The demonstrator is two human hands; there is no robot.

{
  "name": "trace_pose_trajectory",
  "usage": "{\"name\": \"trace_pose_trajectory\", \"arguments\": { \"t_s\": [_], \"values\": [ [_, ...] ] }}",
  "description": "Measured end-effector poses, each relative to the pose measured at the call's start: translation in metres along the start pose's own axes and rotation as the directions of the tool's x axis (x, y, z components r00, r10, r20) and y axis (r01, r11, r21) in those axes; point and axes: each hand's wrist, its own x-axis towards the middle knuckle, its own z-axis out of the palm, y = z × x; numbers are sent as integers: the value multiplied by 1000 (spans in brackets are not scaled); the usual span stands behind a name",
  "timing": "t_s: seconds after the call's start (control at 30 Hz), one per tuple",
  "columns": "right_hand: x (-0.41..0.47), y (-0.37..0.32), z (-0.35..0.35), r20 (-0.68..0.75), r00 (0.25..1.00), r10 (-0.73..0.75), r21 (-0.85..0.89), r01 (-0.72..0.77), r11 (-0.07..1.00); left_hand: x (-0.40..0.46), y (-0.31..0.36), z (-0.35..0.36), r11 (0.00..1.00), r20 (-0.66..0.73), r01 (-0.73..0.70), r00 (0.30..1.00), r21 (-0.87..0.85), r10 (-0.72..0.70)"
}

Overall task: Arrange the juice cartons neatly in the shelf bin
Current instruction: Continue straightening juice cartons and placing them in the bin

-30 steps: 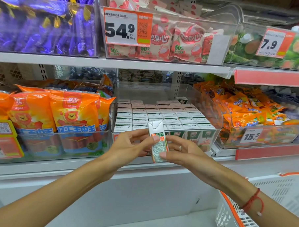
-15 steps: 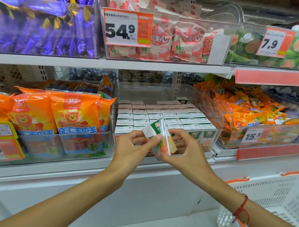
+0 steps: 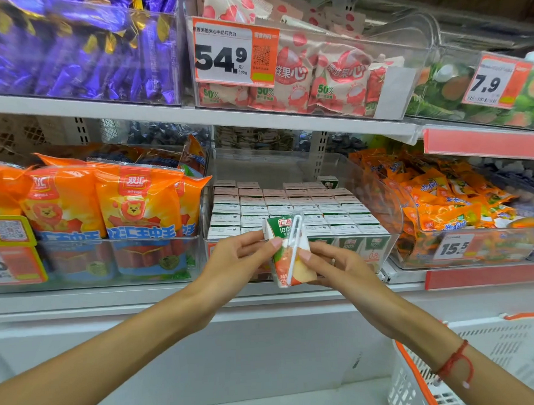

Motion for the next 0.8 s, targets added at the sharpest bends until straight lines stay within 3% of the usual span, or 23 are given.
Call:
{"name": "trace_pose_trajectory", "arguments": {
  "t_s": [0.23,0.4,0.63,0.8],
  "values": [
    [0,3,5,-142,989,-47,-12,46,999,0,-1,2,1000,35,16,999,-5,-16],
    [-3,3,-1,-105,977,-186,-136,171,976,-2,6,-7,981,84,-153,986,122,143],
    [-7,2,-14,-45,851,-523,-492,437,753,-12,12,-12,807,217,-447,894,386,392],
    [-6,5,-13,-36,823,-567,-538,462,705,-10,7,-11,758,216,-481,876,440,431]
  ]
}}
